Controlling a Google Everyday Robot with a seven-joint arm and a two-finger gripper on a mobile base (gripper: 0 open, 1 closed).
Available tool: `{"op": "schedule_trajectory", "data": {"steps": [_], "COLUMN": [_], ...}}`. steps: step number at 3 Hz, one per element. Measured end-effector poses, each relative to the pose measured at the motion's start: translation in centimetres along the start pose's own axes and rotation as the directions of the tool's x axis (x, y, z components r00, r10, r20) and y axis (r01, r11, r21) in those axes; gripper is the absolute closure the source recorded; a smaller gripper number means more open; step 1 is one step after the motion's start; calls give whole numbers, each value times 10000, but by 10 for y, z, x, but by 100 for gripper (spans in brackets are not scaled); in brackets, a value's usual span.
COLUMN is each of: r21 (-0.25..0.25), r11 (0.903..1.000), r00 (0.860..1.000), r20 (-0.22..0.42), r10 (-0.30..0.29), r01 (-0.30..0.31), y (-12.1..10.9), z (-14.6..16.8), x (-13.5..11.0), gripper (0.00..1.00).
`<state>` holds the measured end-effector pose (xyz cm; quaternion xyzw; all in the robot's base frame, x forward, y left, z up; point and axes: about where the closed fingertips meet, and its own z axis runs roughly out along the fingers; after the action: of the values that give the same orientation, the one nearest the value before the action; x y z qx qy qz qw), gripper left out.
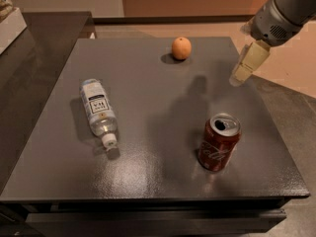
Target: Pick orange
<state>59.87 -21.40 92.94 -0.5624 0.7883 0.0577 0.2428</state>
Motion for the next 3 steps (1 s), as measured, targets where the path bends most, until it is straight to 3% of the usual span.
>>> {"op": "schedule_trajectory", "data": {"steps": [3], "r21": [512], "r11": [9967], "r00": [9886], "r20": [1396], "r10": [557], "r01": [-633], "y": [-86], "z": [107], "x": [-56], "gripper": [0]}}
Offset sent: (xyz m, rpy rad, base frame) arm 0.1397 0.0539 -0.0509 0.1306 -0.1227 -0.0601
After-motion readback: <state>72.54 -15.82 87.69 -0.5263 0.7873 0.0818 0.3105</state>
